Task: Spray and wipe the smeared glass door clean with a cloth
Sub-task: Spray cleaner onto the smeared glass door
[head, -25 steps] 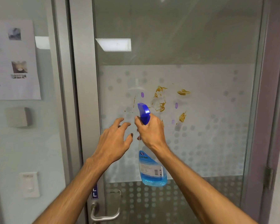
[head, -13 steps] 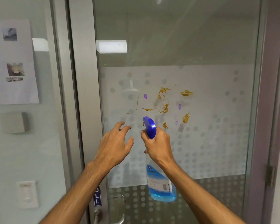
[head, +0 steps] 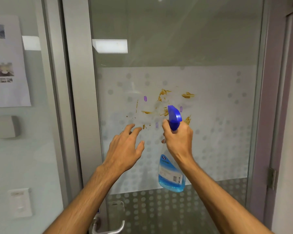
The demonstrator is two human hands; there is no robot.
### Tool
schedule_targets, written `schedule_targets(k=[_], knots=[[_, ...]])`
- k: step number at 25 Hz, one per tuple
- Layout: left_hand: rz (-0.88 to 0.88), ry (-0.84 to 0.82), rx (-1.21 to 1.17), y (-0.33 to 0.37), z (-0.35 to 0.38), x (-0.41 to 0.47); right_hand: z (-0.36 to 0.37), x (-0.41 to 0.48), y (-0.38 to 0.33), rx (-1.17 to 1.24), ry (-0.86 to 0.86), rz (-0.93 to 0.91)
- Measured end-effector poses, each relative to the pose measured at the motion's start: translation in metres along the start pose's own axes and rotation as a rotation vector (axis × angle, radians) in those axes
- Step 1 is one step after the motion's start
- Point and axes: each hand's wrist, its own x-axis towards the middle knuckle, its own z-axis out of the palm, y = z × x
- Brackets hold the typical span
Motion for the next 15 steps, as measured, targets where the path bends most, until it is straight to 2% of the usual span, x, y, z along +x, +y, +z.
schedule_targets(k=[5, 10, 15], knots=[[-0.005, 0.011, 0.004, 0.023, 0.016, 0.004, -0.044, -0.013, 0.023, 0.043, 0.019, 0.045], [-0.021, -0.016, 0.01, 0.055, 0.036, 0.003, -0.076, -0.047, 0.057, -0.123, -0.069, 0.027], [-0.004, -0.033, 0.021, 0.084, 0.046, 0.006, -0.105, -0.024, 0.06, -0.094, -0.023, 0.003]])
